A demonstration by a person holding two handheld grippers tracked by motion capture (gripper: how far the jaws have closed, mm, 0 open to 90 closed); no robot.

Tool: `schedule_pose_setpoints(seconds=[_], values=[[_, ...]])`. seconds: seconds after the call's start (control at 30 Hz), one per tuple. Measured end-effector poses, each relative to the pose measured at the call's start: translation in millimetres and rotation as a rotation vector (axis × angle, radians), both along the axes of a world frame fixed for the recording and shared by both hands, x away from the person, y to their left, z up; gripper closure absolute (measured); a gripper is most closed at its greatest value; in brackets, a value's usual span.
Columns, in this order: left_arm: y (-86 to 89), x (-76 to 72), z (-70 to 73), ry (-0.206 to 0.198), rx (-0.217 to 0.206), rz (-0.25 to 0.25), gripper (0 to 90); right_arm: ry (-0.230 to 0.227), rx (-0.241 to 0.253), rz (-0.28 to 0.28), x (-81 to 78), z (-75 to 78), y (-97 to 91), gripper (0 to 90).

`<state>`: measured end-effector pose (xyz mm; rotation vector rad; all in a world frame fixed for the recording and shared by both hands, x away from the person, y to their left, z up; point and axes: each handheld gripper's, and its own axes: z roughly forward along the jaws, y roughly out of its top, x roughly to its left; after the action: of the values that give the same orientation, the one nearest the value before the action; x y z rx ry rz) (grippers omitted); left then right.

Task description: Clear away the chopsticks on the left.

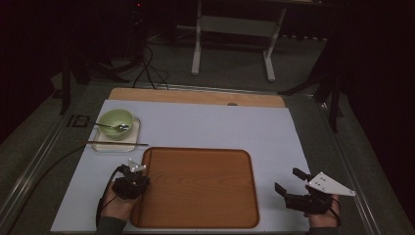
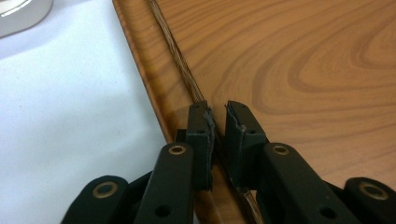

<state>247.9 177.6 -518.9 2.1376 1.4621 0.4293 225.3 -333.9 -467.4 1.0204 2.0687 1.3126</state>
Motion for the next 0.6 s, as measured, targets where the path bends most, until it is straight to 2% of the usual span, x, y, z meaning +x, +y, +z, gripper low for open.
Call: schedule_pose_setpoints(seconds=[0.13, 0.6], values=[[-1.5, 0.2, 0.4, 0.0, 0.012, -0.002, 77.6, 0.0, -0.001, 0.001, 0.0, 0.2, -0.3, 13.9], [-1.2, -1.5, 4.3, -0.003, 0.011, -0.016, 66.1, -0.002, 0.001, -0.003, -0.4, 0.2, -1.2, 13.9]])
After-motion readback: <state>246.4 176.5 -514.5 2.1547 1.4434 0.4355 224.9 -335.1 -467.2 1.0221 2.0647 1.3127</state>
